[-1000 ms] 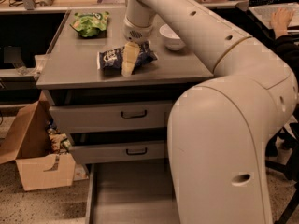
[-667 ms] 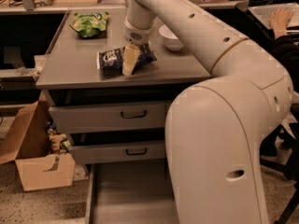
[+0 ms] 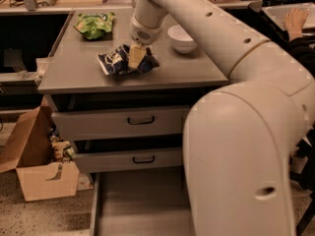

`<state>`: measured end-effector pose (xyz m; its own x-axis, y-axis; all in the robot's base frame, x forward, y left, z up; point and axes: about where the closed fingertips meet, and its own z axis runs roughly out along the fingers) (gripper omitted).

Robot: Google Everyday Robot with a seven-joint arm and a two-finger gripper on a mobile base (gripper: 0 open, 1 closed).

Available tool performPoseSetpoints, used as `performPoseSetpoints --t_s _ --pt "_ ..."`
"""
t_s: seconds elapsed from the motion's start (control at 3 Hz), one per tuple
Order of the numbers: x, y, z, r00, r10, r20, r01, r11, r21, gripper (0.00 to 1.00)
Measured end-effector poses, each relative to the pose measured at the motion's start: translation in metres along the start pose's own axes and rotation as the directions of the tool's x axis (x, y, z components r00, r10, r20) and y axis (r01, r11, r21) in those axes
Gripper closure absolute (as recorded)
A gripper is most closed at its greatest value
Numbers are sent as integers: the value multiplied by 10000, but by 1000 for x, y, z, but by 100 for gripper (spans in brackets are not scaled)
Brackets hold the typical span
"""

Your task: Place blue chip bag into bottom drawer

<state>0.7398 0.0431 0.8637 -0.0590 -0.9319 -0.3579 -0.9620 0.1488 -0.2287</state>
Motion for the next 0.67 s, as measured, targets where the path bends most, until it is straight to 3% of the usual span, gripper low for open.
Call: performPoseSetpoints --t_s 0.33,0.67 --pt "-6 20 -42 9914 -337 1266 259 9977 624 97" --pt "-23 65 -90 9544 -657 2913 356 9936 1076 100"
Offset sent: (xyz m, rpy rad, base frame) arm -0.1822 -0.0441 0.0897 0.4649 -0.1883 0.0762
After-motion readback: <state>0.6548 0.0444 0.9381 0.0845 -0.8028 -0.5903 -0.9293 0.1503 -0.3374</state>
